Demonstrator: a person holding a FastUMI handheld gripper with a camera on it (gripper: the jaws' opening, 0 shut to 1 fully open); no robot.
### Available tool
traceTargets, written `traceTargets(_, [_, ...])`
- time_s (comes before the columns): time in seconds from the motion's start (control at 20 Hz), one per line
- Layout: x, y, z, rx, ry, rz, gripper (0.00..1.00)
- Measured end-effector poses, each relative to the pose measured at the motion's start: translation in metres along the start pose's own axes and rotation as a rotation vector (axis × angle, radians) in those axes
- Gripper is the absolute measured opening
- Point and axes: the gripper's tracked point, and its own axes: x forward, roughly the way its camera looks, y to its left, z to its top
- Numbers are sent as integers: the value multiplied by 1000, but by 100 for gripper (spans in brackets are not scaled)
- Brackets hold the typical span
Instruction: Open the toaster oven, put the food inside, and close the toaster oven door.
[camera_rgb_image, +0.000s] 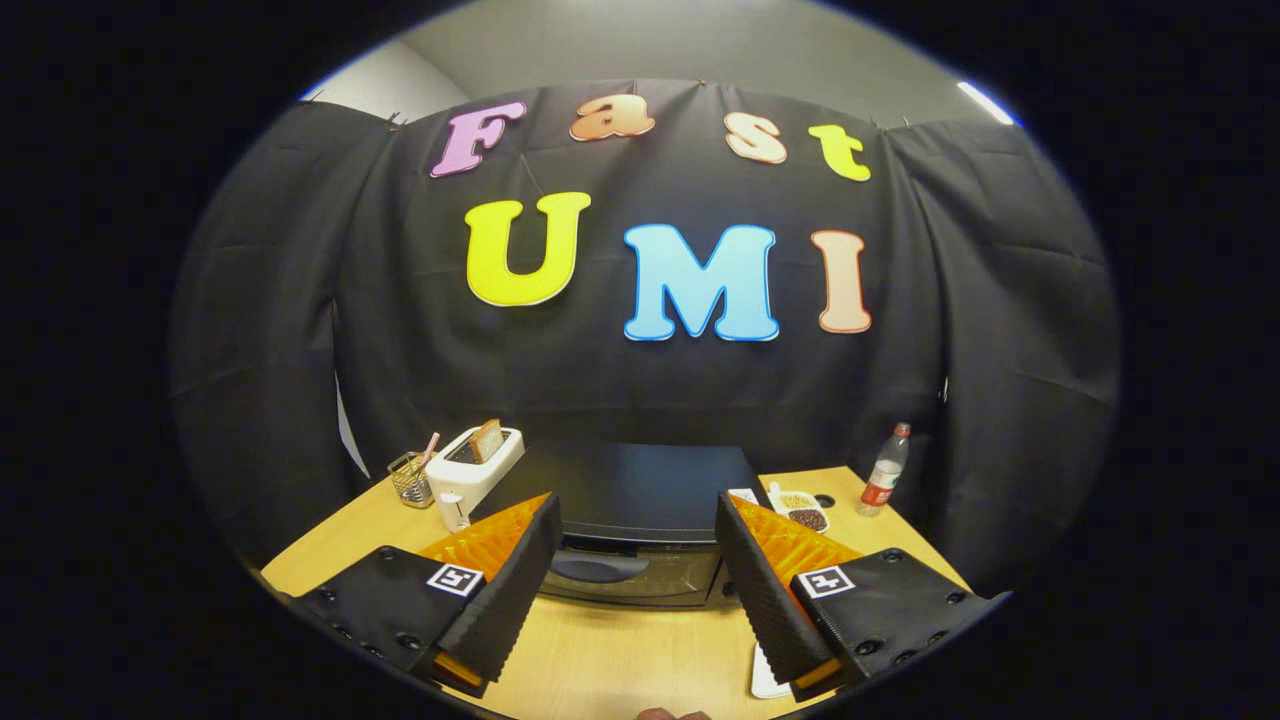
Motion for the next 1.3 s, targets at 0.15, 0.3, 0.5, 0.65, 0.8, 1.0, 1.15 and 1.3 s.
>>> traceTargets(0.15, [31, 10, -21, 39, 73, -1, 98])
traceTargets(0.3, [57, 18, -42, 21, 124, 2, 98])
traceTargets(0.5, [88, 19, -69, 26, 188, -5, 98])
traceTargets(0.65, [107, 22, -82, 39, 232, 1, 98])
traceTargets(0.8, [104, 31, -87, 17, 250, -1, 99])
traceTargets(1.0, [102, 31, -89, 20, 267, -4, 100])
traceTargets(1.15, [95, 32, -91, 5, 286, -3, 100])
traceTargets(1.3, [79, 33, -100, 22, 311, -15, 100])
